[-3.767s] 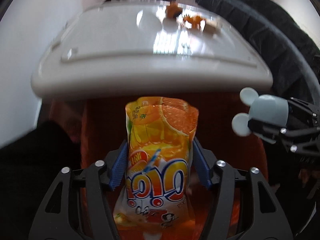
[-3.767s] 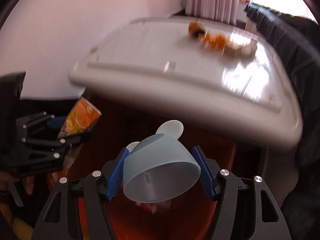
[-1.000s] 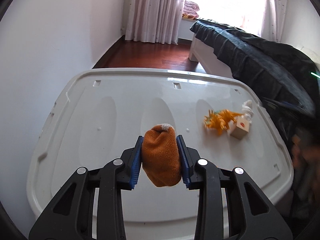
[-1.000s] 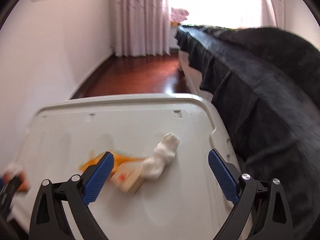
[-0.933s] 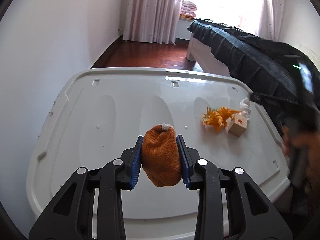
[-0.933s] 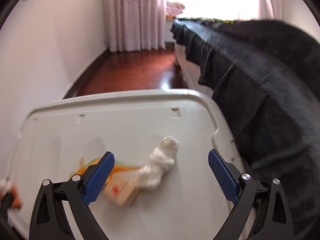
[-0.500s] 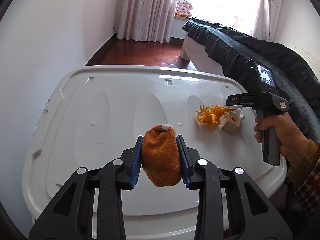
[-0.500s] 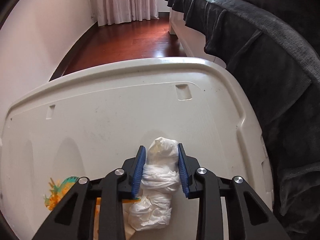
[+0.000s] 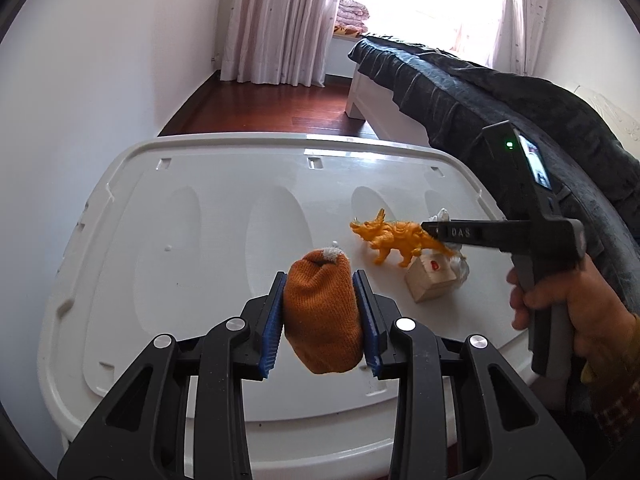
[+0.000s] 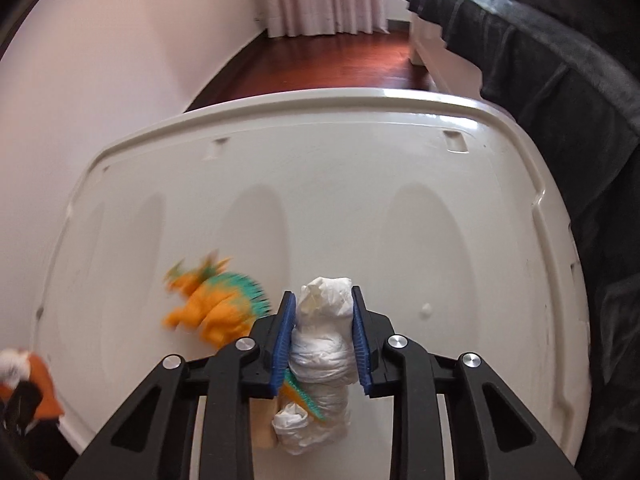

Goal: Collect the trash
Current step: 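Grasp the white tissue with the right tool, then drop the sock from the left tool while the right tool drops the tissue into the bin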

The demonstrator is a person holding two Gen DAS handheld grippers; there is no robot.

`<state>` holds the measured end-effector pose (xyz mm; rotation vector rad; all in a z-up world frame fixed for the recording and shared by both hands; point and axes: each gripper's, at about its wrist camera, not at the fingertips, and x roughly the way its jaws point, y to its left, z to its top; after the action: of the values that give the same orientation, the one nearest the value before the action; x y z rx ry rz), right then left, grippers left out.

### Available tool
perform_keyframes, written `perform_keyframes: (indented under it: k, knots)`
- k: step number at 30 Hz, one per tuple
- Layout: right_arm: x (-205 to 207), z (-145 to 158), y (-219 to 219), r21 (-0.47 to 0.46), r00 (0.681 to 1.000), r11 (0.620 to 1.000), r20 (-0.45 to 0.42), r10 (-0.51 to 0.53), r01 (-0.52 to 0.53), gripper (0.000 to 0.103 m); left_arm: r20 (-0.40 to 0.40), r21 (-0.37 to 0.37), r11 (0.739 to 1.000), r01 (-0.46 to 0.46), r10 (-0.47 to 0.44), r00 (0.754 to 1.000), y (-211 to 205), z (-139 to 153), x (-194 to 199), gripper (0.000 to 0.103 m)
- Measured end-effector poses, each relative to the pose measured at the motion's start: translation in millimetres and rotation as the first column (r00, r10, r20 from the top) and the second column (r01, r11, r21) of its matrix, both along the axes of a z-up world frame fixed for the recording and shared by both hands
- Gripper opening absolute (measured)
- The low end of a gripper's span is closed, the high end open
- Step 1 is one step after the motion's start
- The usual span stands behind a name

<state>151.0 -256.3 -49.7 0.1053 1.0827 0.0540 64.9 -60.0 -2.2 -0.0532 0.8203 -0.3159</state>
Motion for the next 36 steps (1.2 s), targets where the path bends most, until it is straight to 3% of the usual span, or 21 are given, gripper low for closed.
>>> perform_keyframes:
  k: [4, 16, 23, 31, 36]
  knots:
    - [-18.5, 16.1, 6.7, -0.020, 0.999, 1.000, 0.036, 0.007, -0.006, 0.027, 0.008, 0.008, 1.000, 0.007, -0.008, 1.000, 0.4, 2.3, -8.7, 0.033]
    - [-51.8, 57.6, -25.9, -0.053, 0.993, 0.996, 0.106, -0.061, 0.067, 0.027, 0.000, -0.012, 1.000, 0.008, -0.008, 1.000, 4.3, 3.8, -45.2, 0.033]
    - [-119.5, 84.4, -9.0, -0.006, 0.987, 1.000, 0.160, 0.007, -0.006, 0.027, -0.016, -0.010, 1.000, -0.006, 0.006, 1.000, 14.6, 0.4, -85.4, 0.033]
    - [-225.9, 56.4, 45.4, 0.044, 0.985, 0.991, 0.119, 0.122, -0.128, 0.027, -0.059, 0.056, 0.998, 0.009, -0.006, 0.998, 24.5, -15.6, -145.9, 0.033]
    - [-263.7, 25.0, 60.2, 0.061, 0.988, 0.987, 0.058, 0.142, -0.146, 0.027, -0.104, 0.093, 0.996, 0.019, -0.009, 0.995, 29.2, -35.6, -178.0, 0.033]
